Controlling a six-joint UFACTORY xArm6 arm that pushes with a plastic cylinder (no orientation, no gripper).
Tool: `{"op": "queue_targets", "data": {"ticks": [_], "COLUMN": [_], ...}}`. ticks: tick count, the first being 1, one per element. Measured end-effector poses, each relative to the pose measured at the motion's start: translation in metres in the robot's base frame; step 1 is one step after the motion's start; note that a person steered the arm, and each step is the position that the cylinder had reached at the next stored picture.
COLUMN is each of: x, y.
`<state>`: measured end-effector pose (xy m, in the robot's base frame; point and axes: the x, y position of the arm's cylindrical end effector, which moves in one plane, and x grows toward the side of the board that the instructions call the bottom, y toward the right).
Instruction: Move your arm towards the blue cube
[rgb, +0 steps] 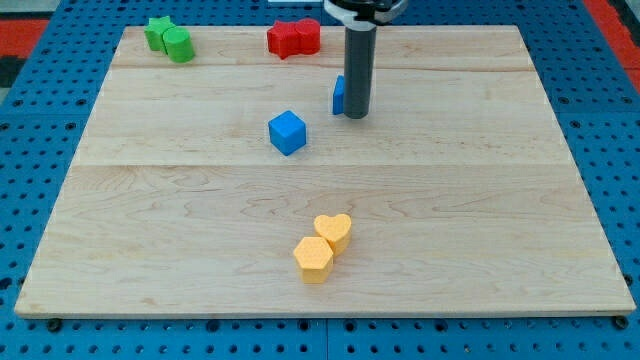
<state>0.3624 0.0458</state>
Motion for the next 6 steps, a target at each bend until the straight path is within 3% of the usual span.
{"op": "queue_targets", "data": {"ticks": [2, 4, 6], "x": [0.077, 0.083, 0.080], "y": [0.016, -0.032, -0.040]}}
